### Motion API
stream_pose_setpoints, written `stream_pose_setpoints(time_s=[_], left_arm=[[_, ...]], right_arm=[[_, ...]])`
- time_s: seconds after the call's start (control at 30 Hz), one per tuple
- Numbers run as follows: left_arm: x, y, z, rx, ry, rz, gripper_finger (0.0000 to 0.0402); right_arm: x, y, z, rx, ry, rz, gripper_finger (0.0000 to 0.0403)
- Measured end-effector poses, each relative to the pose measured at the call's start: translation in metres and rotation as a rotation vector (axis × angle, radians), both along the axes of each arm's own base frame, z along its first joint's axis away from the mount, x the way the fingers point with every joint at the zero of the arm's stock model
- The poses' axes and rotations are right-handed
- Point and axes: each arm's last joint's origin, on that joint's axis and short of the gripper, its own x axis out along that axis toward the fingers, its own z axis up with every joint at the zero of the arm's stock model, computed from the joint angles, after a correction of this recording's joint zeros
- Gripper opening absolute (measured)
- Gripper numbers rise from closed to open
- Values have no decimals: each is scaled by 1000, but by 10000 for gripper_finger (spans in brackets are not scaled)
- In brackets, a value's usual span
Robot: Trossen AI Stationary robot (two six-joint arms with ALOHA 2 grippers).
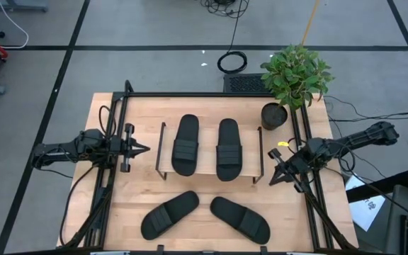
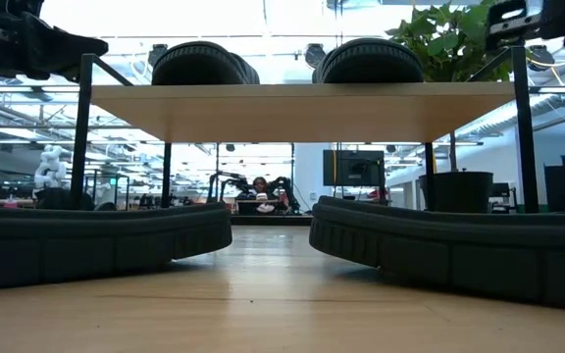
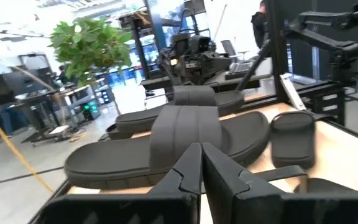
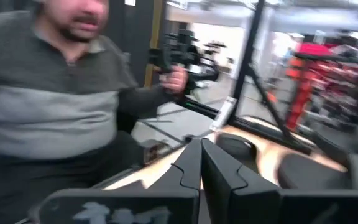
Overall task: Pick and place slides into the shelf
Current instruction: Put the left black slipper under the shelf
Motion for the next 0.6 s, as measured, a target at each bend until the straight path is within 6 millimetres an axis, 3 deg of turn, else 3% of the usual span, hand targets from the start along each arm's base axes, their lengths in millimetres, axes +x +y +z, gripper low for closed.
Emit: stream_pose_setpoints(time_s=[0.27, 0.6], left_arm=[[-1, -6, -1, 40, 0, -214, 19], [-1, -10, -7, 82, 52, -253, 19]], right_arm=[[-9, -3, 10, 21, -101, -10, 0], [-17, -5, 3, -4, -29, -7, 0]])
